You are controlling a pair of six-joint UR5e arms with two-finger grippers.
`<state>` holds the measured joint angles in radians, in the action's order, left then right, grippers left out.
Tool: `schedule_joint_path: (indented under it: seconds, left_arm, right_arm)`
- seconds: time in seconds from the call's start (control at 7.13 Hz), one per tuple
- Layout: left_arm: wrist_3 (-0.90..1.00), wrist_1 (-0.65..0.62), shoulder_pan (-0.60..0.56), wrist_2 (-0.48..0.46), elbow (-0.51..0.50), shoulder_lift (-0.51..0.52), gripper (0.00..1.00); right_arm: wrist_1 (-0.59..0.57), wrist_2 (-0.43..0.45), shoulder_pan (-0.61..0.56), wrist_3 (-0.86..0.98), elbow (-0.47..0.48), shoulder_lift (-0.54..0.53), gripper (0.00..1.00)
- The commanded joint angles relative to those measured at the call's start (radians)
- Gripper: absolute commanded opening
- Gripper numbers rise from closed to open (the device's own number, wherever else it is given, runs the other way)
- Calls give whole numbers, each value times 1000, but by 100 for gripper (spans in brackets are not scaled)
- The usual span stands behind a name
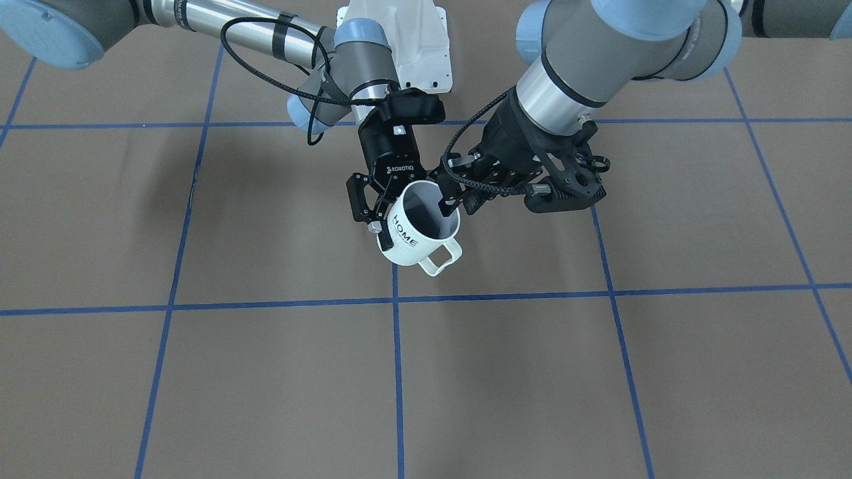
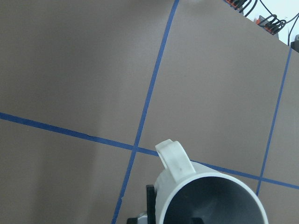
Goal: Left arm hands cup to right arm to dump lemon
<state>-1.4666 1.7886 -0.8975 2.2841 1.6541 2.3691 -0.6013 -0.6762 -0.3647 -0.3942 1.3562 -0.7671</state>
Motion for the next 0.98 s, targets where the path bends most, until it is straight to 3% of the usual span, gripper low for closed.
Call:
schedule_joint_path:
  seconds: [0.0, 0.7, 0.84]
  left_arm:
    - [2, 0, 3, 0, -2, -1, 42]
    - [5, -1, 5, 0, -1, -1, 33]
    - [5, -1, 6, 0, -2, -1, 18]
  right_arm:
    - [0, 0, 1, 0, 3, 0, 22]
    - [0, -9, 1, 2, 6, 0, 28]
    - [0, -8, 1, 2, 8, 0, 36]
